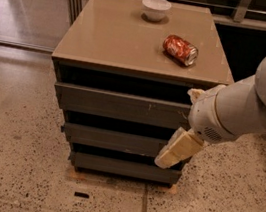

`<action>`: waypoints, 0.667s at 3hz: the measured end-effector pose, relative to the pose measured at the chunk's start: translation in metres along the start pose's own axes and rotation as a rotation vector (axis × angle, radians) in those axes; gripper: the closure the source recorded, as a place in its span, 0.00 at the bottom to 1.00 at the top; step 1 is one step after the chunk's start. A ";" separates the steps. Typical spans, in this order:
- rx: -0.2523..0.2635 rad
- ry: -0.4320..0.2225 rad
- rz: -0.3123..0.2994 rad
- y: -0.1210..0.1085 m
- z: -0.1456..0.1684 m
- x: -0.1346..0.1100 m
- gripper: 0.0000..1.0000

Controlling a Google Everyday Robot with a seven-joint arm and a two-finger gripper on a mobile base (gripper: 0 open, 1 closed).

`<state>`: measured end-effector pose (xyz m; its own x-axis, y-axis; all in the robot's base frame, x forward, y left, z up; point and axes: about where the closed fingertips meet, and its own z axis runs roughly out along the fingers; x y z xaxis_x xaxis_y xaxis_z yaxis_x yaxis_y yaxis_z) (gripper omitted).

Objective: Open middle drawer

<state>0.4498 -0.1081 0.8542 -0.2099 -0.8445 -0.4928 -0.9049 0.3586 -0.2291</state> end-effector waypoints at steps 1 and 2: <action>-0.029 0.006 0.010 0.025 0.041 0.018 0.00; -0.036 0.000 0.044 0.044 0.090 0.032 0.00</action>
Offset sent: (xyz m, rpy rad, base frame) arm -0.0094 0.0422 -0.1699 0.0581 0.0564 -0.0628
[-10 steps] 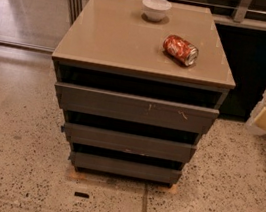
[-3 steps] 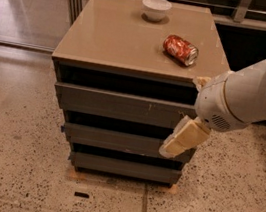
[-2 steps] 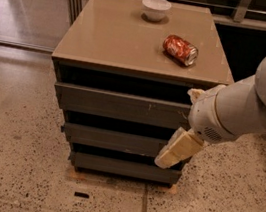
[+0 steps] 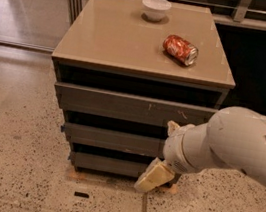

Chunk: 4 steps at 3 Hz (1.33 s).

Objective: Open middle drawer

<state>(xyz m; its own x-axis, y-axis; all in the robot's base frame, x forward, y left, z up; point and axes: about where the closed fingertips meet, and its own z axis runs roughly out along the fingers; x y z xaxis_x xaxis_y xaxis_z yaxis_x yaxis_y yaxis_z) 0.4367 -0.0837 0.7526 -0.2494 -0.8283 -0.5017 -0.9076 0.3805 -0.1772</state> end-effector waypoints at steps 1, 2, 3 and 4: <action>0.006 0.009 0.036 0.007 0.051 0.013 0.00; 0.029 0.012 0.137 0.009 0.090 0.023 0.00; 0.029 0.012 0.136 0.009 0.090 0.023 0.00; 0.046 0.020 0.163 0.007 0.094 0.034 0.00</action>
Offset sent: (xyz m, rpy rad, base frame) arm 0.0232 0.0269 -0.1431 0.0349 0.0724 -0.2007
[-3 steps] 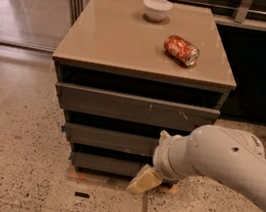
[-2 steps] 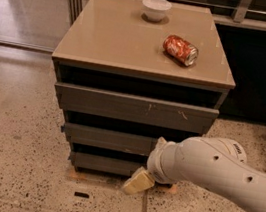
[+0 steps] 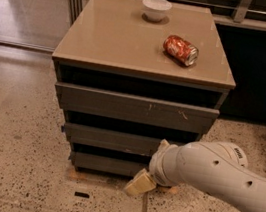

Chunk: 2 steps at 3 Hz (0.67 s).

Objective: Open middle drawer

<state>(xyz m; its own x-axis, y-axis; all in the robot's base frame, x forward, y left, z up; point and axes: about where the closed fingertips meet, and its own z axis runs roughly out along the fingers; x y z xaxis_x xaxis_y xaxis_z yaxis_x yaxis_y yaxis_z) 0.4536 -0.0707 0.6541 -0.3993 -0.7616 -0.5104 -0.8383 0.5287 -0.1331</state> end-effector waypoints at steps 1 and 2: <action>-0.001 -0.021 0.071 -0.004 0.027 0.024 0.00; -0.055 -0.103 0.165 -0.011 0.062 0.031 0.00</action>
Offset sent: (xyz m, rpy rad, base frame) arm 0.0474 -0.0066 -0.1437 0.3862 0.1316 -0.1000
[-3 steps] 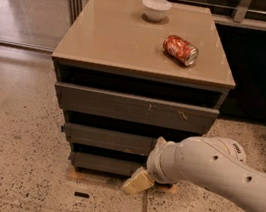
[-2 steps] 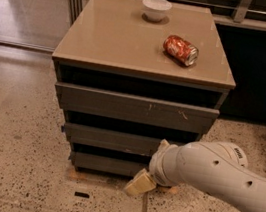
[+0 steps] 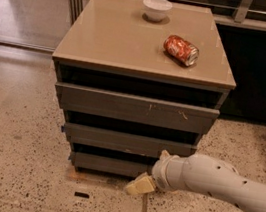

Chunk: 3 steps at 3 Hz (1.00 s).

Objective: Open middle drawer

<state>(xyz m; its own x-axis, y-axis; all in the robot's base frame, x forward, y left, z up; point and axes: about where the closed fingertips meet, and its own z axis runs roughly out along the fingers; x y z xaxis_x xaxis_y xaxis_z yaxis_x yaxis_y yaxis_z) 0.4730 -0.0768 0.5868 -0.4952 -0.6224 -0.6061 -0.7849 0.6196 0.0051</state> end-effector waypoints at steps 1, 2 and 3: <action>-0.096 -0.158 0.061 -0.010 0.011 -0.024 0.00; -0.110 -0.253 0.057 -0.031 0.013 -0.027 0.00; -0.110 -0.253 0.057 -0.031 0.013 -0.027 0.00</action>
Offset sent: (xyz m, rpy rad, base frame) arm 0.0225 0.0135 0.0049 0.1808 -0.0059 0.0070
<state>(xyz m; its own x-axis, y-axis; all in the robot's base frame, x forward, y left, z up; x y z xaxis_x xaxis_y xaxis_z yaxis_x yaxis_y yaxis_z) 0.5161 -0.0731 0.5923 -0.4417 -0.4407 -0.7814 -0.8011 0.5859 0.1224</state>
